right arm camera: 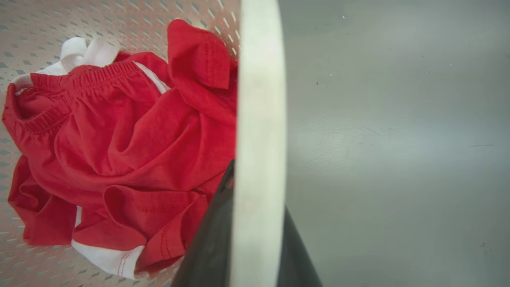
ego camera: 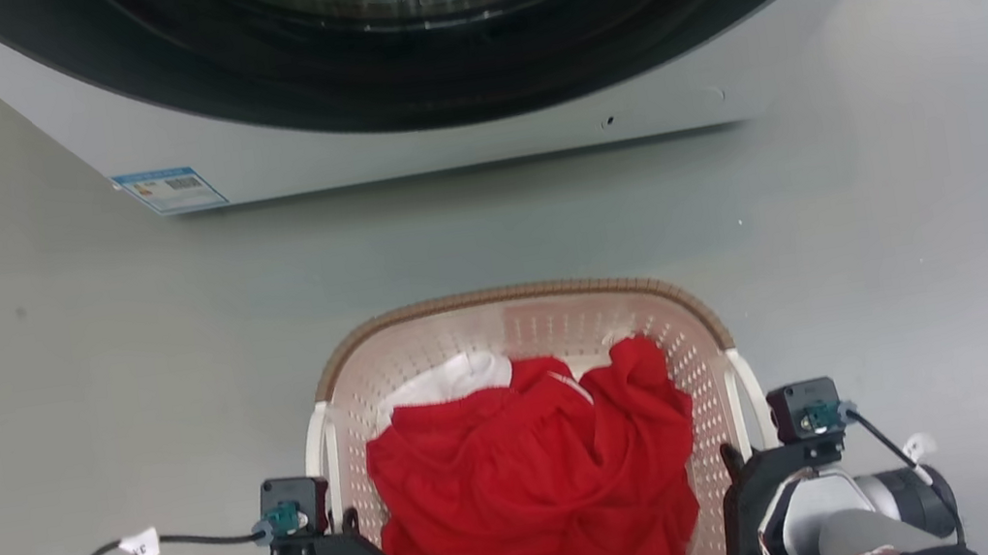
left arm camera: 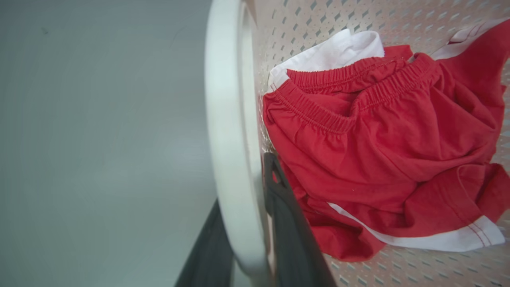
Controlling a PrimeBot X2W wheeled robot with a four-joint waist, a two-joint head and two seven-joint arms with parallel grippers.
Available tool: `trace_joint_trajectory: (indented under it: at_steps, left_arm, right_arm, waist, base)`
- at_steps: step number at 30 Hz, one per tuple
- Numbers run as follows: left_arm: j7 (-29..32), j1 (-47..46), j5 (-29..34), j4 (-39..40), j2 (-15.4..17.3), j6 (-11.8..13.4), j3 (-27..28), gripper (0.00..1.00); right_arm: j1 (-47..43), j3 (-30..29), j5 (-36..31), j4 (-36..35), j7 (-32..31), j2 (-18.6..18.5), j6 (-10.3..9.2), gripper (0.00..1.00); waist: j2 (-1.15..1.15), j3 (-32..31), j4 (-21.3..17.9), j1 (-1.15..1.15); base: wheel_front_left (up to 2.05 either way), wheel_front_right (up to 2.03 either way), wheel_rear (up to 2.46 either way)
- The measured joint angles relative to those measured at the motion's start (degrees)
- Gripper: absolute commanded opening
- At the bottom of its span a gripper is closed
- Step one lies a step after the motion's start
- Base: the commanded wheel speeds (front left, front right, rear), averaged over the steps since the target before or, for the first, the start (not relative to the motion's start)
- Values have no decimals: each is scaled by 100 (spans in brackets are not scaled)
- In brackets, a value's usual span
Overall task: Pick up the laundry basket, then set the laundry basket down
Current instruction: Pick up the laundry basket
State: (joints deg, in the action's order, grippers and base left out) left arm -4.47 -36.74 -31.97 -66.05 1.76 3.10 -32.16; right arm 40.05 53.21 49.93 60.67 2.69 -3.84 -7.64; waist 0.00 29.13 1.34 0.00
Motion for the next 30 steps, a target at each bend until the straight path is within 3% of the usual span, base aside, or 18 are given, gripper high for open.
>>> trace_joint_trajectory:
  at_steps: [30]
  left_arm:
    - [648,1207,-665,104,66,149,-793,0]
  right_arm:
    - [-1259,766,749,-112,-824,-25,-44,0]
  waist:
    - [0,-1650,-159,0]
  base:
    - [0,0,0]
